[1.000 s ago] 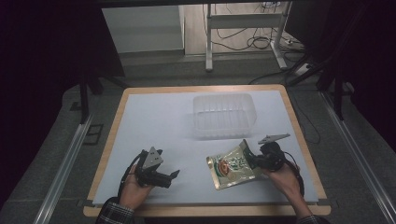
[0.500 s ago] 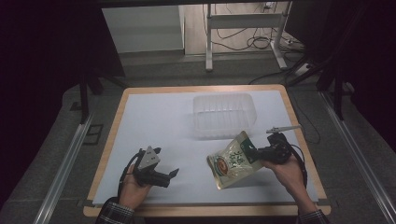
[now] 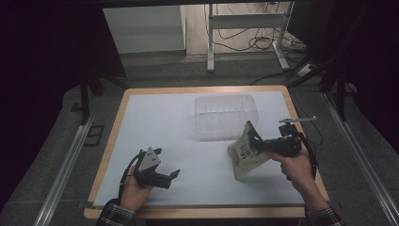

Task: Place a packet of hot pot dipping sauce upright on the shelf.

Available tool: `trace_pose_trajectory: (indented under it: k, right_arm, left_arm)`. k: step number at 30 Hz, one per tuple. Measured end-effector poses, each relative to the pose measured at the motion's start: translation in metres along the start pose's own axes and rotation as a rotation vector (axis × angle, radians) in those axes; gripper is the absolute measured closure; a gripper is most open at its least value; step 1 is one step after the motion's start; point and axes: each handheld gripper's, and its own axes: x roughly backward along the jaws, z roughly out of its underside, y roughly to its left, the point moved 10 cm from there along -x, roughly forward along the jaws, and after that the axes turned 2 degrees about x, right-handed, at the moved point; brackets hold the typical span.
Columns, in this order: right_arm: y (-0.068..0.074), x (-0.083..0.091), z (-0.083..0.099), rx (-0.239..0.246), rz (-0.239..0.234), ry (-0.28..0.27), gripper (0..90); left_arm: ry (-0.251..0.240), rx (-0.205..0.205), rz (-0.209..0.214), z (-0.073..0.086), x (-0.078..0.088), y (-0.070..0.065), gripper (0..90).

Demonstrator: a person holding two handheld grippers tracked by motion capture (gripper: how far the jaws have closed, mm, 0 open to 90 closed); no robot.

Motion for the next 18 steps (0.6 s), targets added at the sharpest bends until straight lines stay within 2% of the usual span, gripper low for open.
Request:
trace_pose_trajectory:
  k: [8,13,18]
  right_arm:
    - [-0.003,0.015,-0.012,-0.016,0.014,-0.055,89.4]
    - [0.001,0.025,-0.023,-0.053,-0.045,-0.103,89.5]
    - [0.003,0.029,-0.031,-0.052,-0.049,-0.117,89.4]
  left_arm:
    - [0.0,-0.007,-0.002,0.0,-0.001,0.0,0.0]
    - [-0.016,0.007,0.01,-0.002,0.001,0.0,0.0]
    - [-0.027,0.013,0.02,-0.003,0.001,0.0,0.0]
